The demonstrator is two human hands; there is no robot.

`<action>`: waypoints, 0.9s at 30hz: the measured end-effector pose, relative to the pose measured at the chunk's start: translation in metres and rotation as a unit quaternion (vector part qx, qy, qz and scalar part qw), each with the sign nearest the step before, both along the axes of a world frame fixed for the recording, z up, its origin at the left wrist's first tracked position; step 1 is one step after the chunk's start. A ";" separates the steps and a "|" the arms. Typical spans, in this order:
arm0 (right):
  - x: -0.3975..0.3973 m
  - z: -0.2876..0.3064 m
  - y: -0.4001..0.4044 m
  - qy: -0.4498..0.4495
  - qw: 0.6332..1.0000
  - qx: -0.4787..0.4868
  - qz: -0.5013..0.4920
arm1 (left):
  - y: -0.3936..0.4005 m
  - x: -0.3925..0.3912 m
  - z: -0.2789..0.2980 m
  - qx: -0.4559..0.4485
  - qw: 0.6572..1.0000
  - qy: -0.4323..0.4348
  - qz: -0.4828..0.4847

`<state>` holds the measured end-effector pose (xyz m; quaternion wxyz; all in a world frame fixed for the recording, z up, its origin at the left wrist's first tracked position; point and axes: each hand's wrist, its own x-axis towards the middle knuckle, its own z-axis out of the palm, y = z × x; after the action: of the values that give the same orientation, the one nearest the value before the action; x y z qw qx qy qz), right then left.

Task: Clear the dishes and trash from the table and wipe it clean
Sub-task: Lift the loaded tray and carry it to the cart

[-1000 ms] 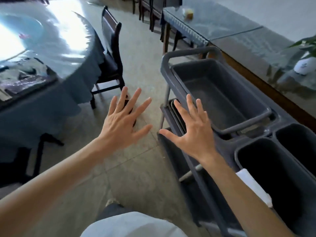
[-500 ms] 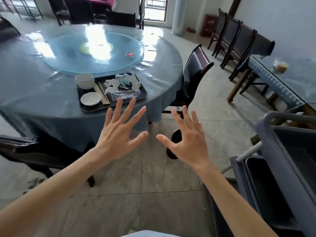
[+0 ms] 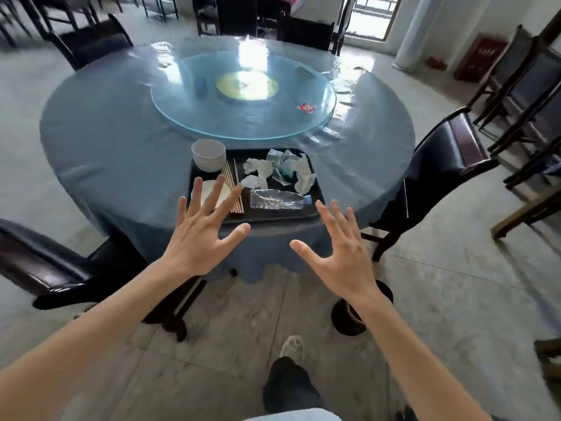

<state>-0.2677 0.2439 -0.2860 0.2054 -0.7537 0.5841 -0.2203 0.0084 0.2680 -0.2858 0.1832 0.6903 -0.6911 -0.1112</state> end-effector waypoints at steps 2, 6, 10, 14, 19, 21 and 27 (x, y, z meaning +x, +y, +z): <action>0.001 -0.005 -0.042 -0.002 1.000 0.024 0.018 | -0.036 0.003 -0.009 0.025 0.999 0.024 0.029; -0.003 -0.014 -0.116 -0.038 0.996 0.075 0.036 | -0.103 0.007 -0.018 0.069 0.991 0.082 0.074; -0.005 -0.037 -0.189 -0.055 0.986 0.152 0.028 | -0.149 0.015 -0.035 0.069 0.964 0.216 0.138; -0.003 -0.057 -0.243 -0.083 0.971 0.226 -0.012 | -0.170 0.047 -0.066 0.063 0.947 0.246 0.197; 0.009 -0.082 -0.308 -0.117 0.940 0.311 -0.079 | -0.204 0.110 -0.101 0.111 0.889 0.281 0.345; 0.013 -0.097 -0.333 -0.129 0.927 0.332 -0.120 | -0.223 0.132 -0.109 0.131 0.868 0.290 0.380; 0.031 -0.136 -0.384 -0.126 0.885 0.395 -0.213 | -0.263 0.184 -0.151 0.181 0.802 0.368 0.435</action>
<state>-0.2367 -0.1406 -0.4219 0.5057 -0.4342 0.7384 -0.1027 0.1927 0.0053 -0.4365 0.3243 0.8462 -0.1668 -0.3885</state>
